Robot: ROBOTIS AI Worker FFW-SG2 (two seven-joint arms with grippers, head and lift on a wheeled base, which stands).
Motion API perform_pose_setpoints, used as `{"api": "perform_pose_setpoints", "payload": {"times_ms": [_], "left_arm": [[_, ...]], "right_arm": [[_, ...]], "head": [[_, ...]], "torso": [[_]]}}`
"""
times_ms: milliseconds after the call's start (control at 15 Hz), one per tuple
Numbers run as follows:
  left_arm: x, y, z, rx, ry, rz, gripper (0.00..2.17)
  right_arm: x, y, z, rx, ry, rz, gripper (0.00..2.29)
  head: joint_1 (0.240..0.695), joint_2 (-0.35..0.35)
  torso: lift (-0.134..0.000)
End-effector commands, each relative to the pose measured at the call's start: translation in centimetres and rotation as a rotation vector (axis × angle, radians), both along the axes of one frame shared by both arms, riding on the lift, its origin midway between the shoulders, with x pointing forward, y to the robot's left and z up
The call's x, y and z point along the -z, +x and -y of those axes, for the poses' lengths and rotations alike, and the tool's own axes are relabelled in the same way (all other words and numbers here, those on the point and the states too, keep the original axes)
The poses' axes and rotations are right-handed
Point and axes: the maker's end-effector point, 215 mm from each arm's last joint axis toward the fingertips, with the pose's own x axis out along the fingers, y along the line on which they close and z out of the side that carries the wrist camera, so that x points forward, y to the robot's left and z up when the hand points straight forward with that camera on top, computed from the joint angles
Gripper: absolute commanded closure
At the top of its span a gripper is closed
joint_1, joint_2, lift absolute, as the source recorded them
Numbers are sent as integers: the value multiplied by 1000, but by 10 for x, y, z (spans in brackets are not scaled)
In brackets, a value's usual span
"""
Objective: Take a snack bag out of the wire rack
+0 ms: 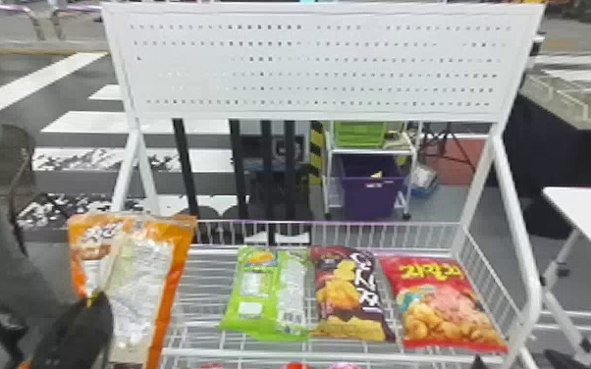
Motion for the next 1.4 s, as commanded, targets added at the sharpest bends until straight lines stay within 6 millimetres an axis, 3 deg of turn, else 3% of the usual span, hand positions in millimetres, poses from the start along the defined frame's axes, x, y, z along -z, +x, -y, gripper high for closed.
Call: {"api": "perform_pose_setpoints", "payload": {"times_ms": [0, 533, 667, 800, 1133, 1333], "left_arm": [[-1, 0, -1, -1, 1, 1, 1757], [-1, 0, 0, 0, 0, 2, 1754], [-2, -1, 3, 6, -2, 3, 1754], [-2, 0, 6, 12, -4, 5, 1754], [0, -1, 6, 10, -2, 0, 1754], [1, -1, 5, 5, -5, 0, 1754]], "right_arm": [[1, -1, 0, 0, -2, -3, 151], [5, 4, -4, -15, 1, -6, 151], [31, 31, -12, -36, 42, -22, 147], [59, 65, -36, -90, 61, -48, 147], [94, 148, -108, -165, 49, -143, 147], [110, 195, -126, -172, -1, -226, 147]], "head": [[499, 0], [499, 0], [499, 0], [499, 0], [499, 0], [499, 0]], "torso": [[0], [0], [0], [0], [0], [0]]}}
